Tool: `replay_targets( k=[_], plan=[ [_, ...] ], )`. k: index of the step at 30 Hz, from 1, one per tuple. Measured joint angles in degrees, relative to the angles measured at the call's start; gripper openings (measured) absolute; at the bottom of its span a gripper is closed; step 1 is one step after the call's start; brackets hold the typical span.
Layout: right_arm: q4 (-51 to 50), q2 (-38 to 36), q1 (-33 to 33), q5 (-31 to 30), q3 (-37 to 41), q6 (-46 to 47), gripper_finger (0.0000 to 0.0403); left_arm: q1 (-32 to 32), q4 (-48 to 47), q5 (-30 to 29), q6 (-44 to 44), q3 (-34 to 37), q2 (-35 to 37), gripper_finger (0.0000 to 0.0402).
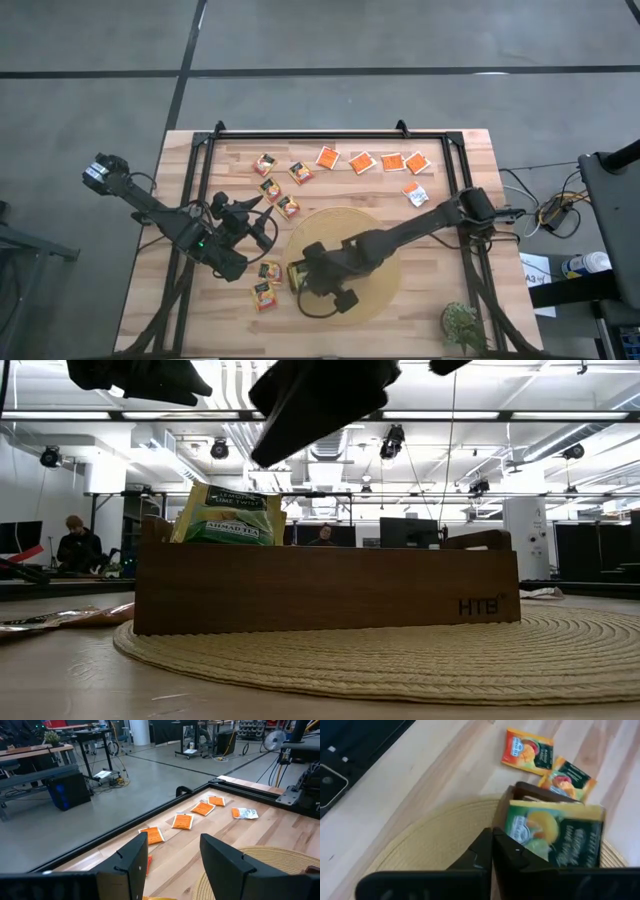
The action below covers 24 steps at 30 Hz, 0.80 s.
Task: Pick & Place Tea
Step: Put the green tea bag into the left section of the wooden organizer
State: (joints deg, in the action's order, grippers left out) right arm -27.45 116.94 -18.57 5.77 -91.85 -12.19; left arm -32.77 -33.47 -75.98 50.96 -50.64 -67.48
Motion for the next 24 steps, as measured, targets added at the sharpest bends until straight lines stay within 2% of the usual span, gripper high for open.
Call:
replay_targets(
  k=[12, 16, 20, 24],
  plan=[
    [-3.2, 6.9, 0.1, -6.8, -6.3, -0.3, 0.0008, 0.0, 0.0, 0.1, -0.3, 0.0, 0.0, 0.0174],
    [-3.9, 8.5, 0.5, -7.3, -6.5, -0.2, 0.0008, 0.0, 0.0, 0.3, -0.3, 0.0, 0.0, 0.0174],
    [-3.8, 10.5, 1.2, -5.6, -6.6, 0.0, 0.0008, 0.0, 0.0, 0.4, -0.3, 0.1, 0.0, 0.0174],
    [-3.6, 11.9, 2.6, 0.9, -7.6, 1.4, 0.0008, 0.0, 0.1, 0.4, -0.3, 0.0, 0.0, 0.0174]
  ],
)
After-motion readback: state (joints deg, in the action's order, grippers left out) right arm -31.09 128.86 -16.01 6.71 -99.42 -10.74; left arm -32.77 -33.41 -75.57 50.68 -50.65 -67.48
